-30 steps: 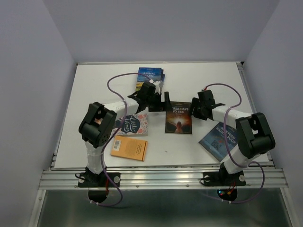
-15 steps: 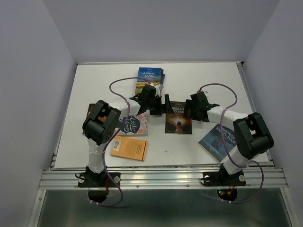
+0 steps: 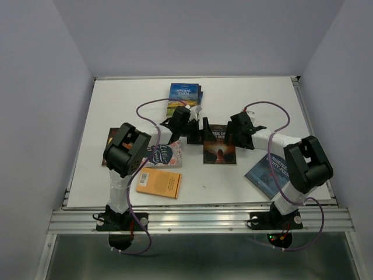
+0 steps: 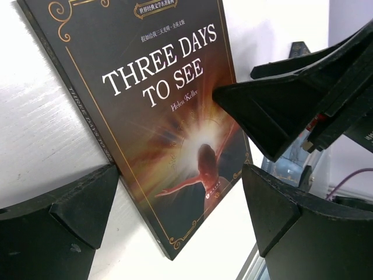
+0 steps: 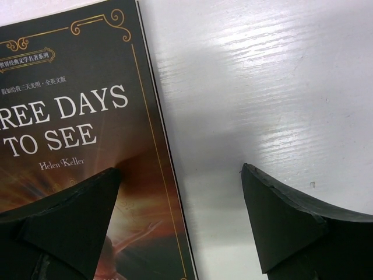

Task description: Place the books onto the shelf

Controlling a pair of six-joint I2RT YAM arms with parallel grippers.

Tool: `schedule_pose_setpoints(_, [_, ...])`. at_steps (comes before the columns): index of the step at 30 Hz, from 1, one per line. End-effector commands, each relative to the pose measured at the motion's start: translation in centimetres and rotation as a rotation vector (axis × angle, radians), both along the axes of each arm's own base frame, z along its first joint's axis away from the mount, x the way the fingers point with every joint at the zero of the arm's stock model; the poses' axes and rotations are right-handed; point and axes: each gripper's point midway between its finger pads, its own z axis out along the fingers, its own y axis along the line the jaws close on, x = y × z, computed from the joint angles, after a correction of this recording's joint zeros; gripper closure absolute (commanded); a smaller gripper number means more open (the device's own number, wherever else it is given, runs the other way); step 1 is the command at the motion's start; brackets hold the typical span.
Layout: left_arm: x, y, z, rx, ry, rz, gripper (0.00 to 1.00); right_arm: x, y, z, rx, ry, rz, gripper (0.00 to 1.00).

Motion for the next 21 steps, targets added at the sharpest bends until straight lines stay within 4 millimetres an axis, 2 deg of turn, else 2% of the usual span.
schedule_pose_setpoints(1, [-2.4, -2.6, 2.9, -0.161, 0.005, -0.12, 0.01, -10.0, -3.0, -7.1, -0.124, 0.402, 0.035, 0.06])
schedule_pose_setpoints(4, [-2.4, -3.2, 5.0, -0.241, -0.014, -0.126, 0.01, -10.6, -2.7, -7.3, -0.102, 0.424, 0.036, 0.04])
schedule_pose_setpoints(8, [-2.9, -4.3, 9.9, -0.445, -0.076, -0.178, 0.01, -10.9, -2.2, -7.5, -0.075, 0.443, 0.042, 0.04])
schedule_pose_setpoints(12, [-2.8, -4.6, 12.8, -0.546, -0.092, -0.189, 0.01, -11.6, -1.6, -7.6, -0.034, 0.46, 0.04, 0.04])
schedule_pose_setpoints(17, [-1.8, -5.2, 14.1, -0.567, -0.131, -0.186, 0.01, -12.2, -1.2, -7.5, 0.001, 0.467, 0.034, 0.04])
schedule_pose_setpoints(20, [-1.0, -5.6, 13.0, -0.545, -0.118, -0.169, 0.01, -12.4, -1.0, -7.5, 0.019, 0.468, 0.031, 0.04])
schedule_pose_setpoints(21, [-0.2, -5.9, 11.6, -0.503, -0.108, -0.147, 0.01, -12.3, -0.4, -7.5, 0.049, 0.463, 0.039, 0.04])
